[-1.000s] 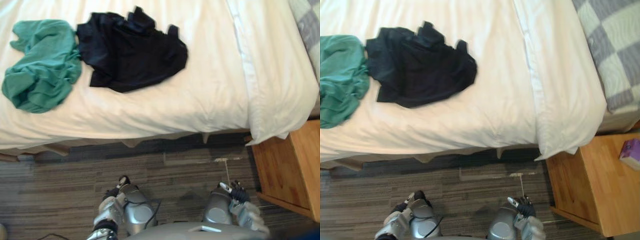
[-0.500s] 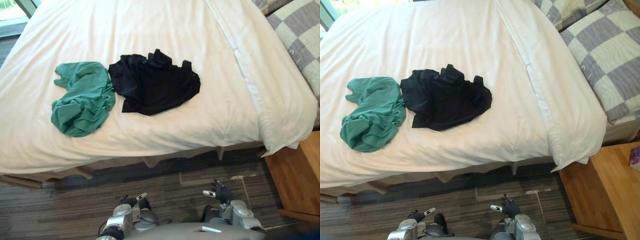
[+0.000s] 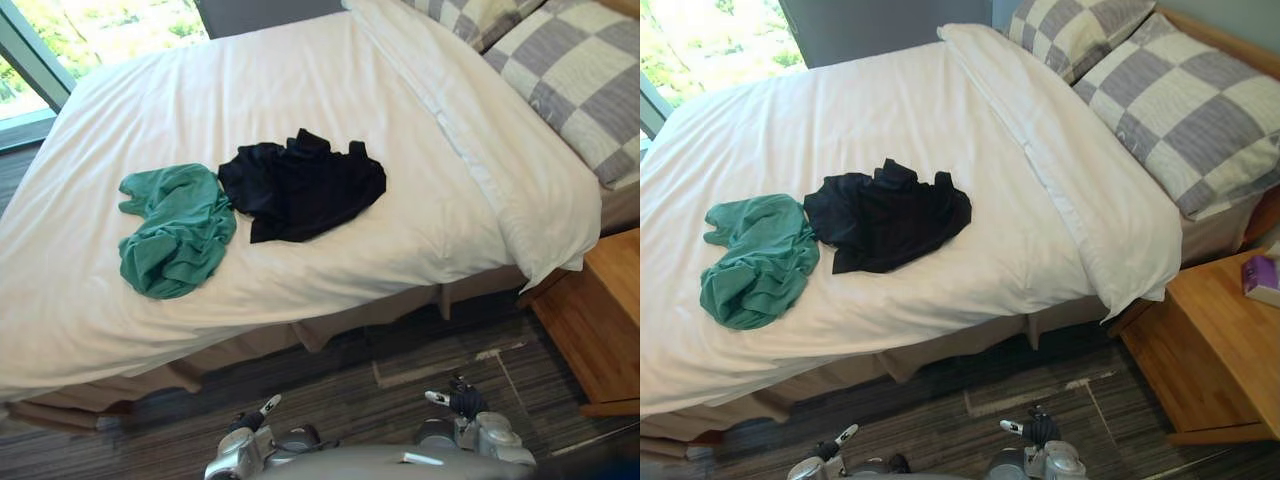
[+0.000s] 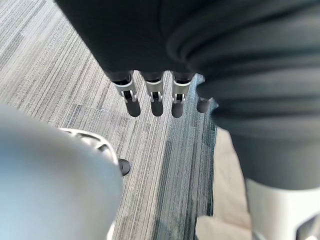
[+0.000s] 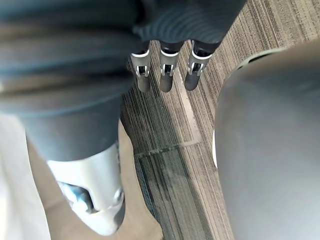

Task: Tidy the bed and pick cloth on bed and put in laundry

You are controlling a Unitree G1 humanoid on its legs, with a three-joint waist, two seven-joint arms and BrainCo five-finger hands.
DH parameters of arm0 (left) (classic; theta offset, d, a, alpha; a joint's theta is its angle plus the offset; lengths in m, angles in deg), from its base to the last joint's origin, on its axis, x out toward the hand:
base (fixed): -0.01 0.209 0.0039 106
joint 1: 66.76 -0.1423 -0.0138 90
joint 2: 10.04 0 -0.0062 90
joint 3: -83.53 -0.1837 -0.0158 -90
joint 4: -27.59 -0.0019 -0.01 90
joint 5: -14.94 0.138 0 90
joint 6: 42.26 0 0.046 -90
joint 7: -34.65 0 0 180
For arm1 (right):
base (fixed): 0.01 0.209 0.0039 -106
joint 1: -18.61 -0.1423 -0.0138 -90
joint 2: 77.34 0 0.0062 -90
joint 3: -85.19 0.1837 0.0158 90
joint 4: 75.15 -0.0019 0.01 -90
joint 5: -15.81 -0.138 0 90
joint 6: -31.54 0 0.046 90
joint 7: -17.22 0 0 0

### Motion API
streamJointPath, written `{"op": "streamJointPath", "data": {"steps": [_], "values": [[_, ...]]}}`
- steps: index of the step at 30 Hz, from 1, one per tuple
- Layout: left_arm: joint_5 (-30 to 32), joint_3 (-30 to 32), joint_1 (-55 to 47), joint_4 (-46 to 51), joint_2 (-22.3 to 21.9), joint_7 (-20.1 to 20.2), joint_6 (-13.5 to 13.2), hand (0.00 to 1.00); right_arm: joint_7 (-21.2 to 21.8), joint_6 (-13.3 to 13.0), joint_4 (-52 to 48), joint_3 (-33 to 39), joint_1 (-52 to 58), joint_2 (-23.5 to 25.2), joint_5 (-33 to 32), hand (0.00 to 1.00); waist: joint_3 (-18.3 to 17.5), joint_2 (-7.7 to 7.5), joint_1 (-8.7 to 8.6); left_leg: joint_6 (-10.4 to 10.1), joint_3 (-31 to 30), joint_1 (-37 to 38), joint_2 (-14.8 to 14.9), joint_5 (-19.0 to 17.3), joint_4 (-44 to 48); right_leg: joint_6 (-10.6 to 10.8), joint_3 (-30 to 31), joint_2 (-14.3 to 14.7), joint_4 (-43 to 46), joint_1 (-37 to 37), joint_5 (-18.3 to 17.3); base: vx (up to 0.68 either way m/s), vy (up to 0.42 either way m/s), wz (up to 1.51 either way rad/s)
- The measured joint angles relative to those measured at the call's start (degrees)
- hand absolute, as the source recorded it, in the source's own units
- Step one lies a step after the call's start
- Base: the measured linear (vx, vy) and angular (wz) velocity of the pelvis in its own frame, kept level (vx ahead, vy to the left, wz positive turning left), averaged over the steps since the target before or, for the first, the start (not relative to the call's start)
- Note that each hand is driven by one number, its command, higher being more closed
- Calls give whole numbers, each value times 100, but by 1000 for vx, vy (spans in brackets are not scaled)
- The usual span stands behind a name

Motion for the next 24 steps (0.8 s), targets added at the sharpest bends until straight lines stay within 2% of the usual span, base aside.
{"op": "streamJointPath", "data": {"steps": [1,2,4,6,7,8,9,10,11,12,15,22,23,24], "values": [[57,-7,-2,-31,70,91,-1,0,-3,-15,2,-30,5,64,65,0,-59,-67,-10,-2,-37,3,-21,1,-141,-170,-120,51,33,-38,70,121,76,5],[201,-10,-1,-35,136,199,-1,0,-2,-10,28,-150,6,139,59,0,-92,-79,37,-7,-128,24,-31,35,-266,-153,-148,235,-11,-52,104,158,75,-2],[636,-119,15,-43,226,303,-2,0,-11,-1,100,-341,1,243,48,0,-172,-158,75,66,-209,83,5,232,-450,-83,-276,413,-116,33,152,174,-5,-5],[978,-514,77,-75,300,353,-24,0,-21,2,111,-403,-68,203,-14,0,-204,-198,-94,137,-441,128,57,298,-509,-78,-250,471,117,4,167,226,-42,27],[1114,-699,120,-112,229,371,-59,0,-58,2,107,-404,-101,129,-109,0,-138,54,-147,151,-549,162,228,304,-505,-284,-117,610,506,-231,121,144,-70,25],[1208,-769,159,-165,128,416,-99,0,-114,13,30,-419,-103,63,-183,0,-153,250,-180,132,-619,140,561,288,-430,-325,125,1168,-252,-122,-4,129,-102,24],[1285,-768,154,-168,185,426,-124,0,-122,24,2,-471,-77,78,-242,0,-160,154,-209,108,-630,97,557,264,-284,-517,260,1458,-1213,114,559,106,-129,34],[1292,-756,195,-206,242,417,-165,0,-123,40,19,-463,-61,119,-302,0,-127,4,-223,52,-640,31,497,158,-111,-492,135,1446,-1369,254,846,125,-112,33],[1251,-776,176,-226,91,423,-207,0,-145,119,82,-349,-66,34,-520,0,-139,187,-193,77,-580,109,569,126,-123,-509,134,1526,-1269,258,863,191,-79,21],[1126,-806,152,-211,17,427,-287,0,-142,193,113,-263,-66,-32,-586,0,-130,303,-196,83,-479,283,575,147,-250,-509,153,1591,-1253,304,803,141,-38,-5],[1080,-693,128,-198,-55,434,-288,0,-104,244,137,-181,-66,-58,-622,0,-120,445,-96,73,-305,365,529,141,-242,-495,249,1551,-1276,362,777,40,13,-18],[1133,-399,69,-138,-140,468,-181,0,35,234,7,66,94,39,-671,0,-159,379,-38,-20,28,573,525,79,-301,-470,377,1549,-1364,467,787,-51,12,-14],[1119,-230,6,-108,-238,469,14,0,71,172,-259,421,408,193,-610,0,-408,358,100,-106,304,843,501,226,-747,-406,379,1619,-1711,577,1005,0,0,0],[1119,-230,6,-108,-238,469,14,0,71,172,-260,421,408,193,-610,0,-408,357,100,-106,304,843,501,226,-747,-406,379,1619,-1711,577,1005,0,0,0]]}}
